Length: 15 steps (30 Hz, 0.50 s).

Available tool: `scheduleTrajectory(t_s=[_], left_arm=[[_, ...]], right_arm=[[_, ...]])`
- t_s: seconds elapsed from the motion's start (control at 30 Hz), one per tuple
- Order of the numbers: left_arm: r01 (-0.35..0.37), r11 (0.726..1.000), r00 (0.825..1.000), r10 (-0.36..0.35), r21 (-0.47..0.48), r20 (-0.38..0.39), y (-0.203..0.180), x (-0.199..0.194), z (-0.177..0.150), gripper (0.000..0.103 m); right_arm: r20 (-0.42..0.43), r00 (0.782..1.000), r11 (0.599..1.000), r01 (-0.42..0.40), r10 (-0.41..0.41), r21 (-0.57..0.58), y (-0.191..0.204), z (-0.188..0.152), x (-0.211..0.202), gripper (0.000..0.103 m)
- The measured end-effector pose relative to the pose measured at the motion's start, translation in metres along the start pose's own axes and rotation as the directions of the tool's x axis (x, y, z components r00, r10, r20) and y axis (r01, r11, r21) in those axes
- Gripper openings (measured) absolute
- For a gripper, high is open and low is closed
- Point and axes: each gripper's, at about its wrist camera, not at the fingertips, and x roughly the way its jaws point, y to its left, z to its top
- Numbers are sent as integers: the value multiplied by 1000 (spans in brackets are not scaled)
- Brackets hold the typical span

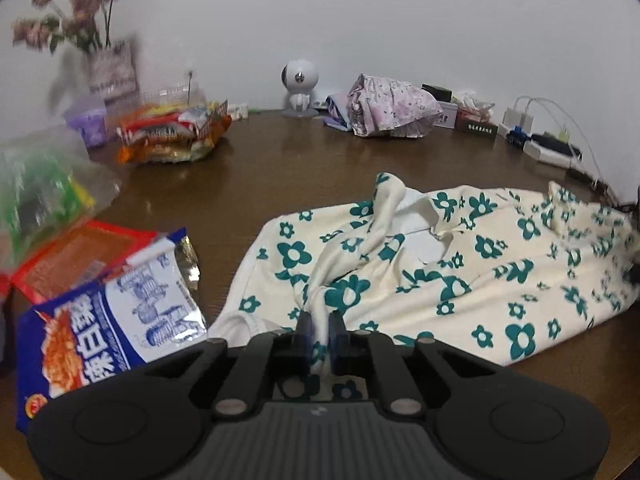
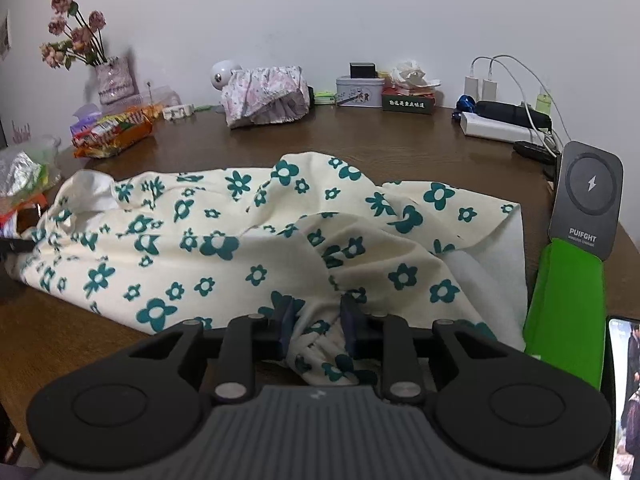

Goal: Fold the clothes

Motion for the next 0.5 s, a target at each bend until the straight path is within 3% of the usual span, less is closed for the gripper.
scheduleTrajectory(t_s=[0.1, 0.23, 0.33, 0.37, 0.43, 0.5], left_arm=[[2, 1000, 999, -2, -10, 33, -3, -12, 11, 19], [21, 1000, 995, -22, 17, 94, -7, -20, 44, 43], [20, 996, 997, -26, 90, 67, -11, 6, 85, 56], [21, 993, 998, -28, 114, 56, -12, 16, 98, 64], [42, 989, 999, -41, 143, -10, -19, 47, 114, 64], [74, 985, 994, -60, 157, -89, -23, 80, 124, 64]], right_arm=[[33, 999, 999, -38, 38, -16, 3, 3, -16, 24], [41, 998, 997, -40, 42, -65, 5, 25, -17, 24], [47, 998, 990, -32, 39, -138, 6, 53, -10, 28], [36, 998, 986, -41, 47, -165, 7, 67, -3, 36], [-15, 997, 975, -78, 76, -207, 8, 99, 20, 46], [-118, 988, 970, -119, 95, -213, 9, 126, 54, 48]])
